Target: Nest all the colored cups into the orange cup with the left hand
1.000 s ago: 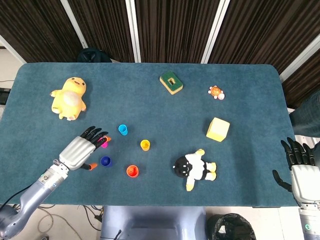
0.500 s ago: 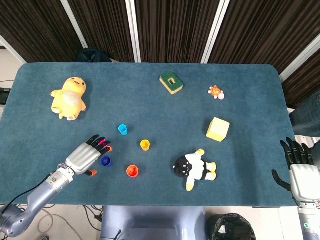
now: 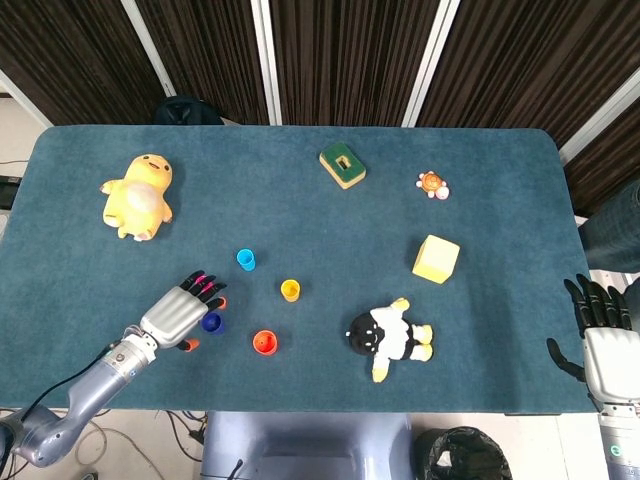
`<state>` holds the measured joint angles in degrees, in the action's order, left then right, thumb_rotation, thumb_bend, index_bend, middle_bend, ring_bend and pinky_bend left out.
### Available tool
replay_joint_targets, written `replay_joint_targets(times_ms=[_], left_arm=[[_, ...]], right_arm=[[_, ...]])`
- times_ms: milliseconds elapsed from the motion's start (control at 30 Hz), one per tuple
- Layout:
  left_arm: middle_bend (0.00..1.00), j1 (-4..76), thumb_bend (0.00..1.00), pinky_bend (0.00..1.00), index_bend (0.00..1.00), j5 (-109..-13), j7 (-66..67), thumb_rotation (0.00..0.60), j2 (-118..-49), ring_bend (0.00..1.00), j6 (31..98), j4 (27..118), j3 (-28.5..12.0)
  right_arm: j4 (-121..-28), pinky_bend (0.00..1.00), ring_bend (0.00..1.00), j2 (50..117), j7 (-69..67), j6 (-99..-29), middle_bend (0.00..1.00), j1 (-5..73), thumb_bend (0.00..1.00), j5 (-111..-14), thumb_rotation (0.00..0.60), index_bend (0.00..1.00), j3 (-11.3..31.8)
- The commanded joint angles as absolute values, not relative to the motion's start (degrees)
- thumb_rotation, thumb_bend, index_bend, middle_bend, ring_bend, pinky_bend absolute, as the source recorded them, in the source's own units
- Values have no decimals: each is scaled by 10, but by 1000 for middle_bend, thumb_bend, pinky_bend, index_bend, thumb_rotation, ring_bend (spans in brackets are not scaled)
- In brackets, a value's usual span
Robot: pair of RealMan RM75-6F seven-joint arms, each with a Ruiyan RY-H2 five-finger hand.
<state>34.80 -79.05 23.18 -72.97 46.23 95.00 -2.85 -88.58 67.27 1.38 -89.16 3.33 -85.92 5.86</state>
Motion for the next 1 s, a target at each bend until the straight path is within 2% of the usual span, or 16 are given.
replay_joint_targets(times_ms=[33, 600, 800, 1000], left_arm=[[90, 351, 209, 7, 352, -788, 239, 600, -735, 0, 463, 947, -27], [112, 362, 274, 7, 448, -771, 265, 600, -750, 0, 470, 936, -19], [121, 363, 317, 8, 460, -769, 262, 600, -751, 2, 477, 933, -18], [134, 360, 320, 8, 461, -783, 248, 600, -736, 2, 500, 957, -23]], right_arm=[[-886, 36, 69, 673, 14, -892, 46, 33, 373, -859, 600, 72, 59], [-885, 36, 69, 673, 12, -889, 46, 34, 374, -857, 600, 72, 59], [-885, 36, 69, 673, 11, -890, 45, 34, 373, -858, 600, 72, 59], [-886, 36, 68, 672, 10, -891, 46, 33, 374, -858, 600, 72, 59]])
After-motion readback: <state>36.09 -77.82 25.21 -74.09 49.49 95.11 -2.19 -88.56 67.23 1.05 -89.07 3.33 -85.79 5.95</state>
